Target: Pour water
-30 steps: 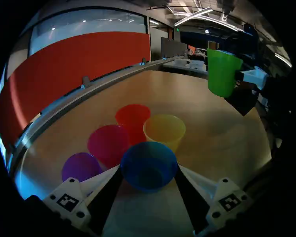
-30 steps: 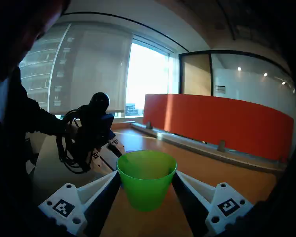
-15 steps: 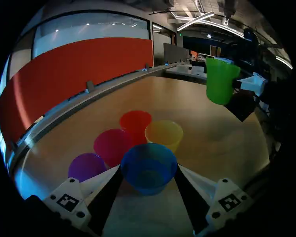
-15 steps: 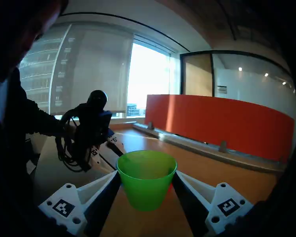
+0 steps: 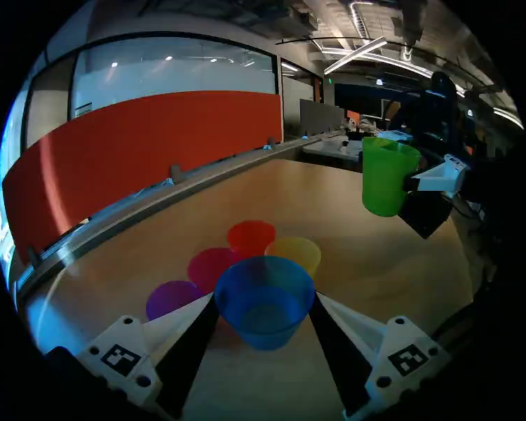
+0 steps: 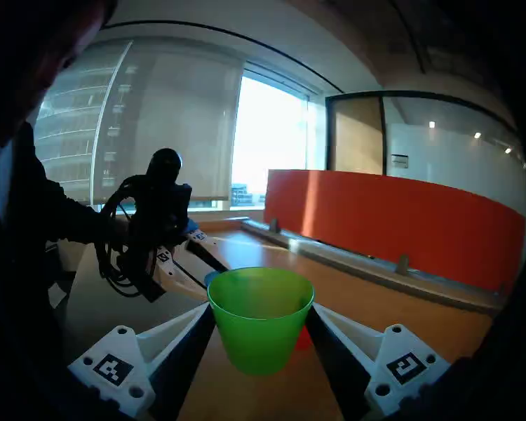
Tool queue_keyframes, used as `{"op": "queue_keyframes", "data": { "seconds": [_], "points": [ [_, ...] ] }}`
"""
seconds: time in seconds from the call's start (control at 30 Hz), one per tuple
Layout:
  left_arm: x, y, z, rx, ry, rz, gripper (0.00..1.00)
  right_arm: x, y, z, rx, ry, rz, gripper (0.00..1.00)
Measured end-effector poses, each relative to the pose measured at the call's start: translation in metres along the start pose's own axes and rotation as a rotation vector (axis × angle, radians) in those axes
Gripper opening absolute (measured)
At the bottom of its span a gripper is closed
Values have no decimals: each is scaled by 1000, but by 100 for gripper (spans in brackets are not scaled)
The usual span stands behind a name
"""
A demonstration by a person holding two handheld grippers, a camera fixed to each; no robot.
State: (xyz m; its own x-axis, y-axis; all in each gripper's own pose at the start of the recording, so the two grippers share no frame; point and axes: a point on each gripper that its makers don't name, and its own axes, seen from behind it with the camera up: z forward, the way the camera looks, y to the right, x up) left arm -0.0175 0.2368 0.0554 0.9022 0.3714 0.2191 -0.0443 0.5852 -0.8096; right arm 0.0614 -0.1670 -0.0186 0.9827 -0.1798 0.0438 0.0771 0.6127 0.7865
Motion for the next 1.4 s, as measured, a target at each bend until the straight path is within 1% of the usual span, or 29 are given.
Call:
{"op": "queue_keyframes", "data": {
  "seconds": [0.23,0.4,0.6,0.9,1.27,1.4],
  "points": [
    [14,-4,-18,28,51,-14,86,3,-6,4,10,0,-2,90],
    [29,-8,-33,46,97,-28,86,4,-9,6,17,-3,2,89],
    [51,-11,-53,65,147,-26,86,4,-15,9,31,-7,3,90],
    [78,-7,-77,84,207,-13,86,7,-26,14,59,-10,-3,90],
    [102,-1,-97,99,254,-1,86,6,-37,21,89,-20,2,90],
    [109,-1,-103,106,271,1,86,4,-42,23,102,-26,5,89]
  ]
}}
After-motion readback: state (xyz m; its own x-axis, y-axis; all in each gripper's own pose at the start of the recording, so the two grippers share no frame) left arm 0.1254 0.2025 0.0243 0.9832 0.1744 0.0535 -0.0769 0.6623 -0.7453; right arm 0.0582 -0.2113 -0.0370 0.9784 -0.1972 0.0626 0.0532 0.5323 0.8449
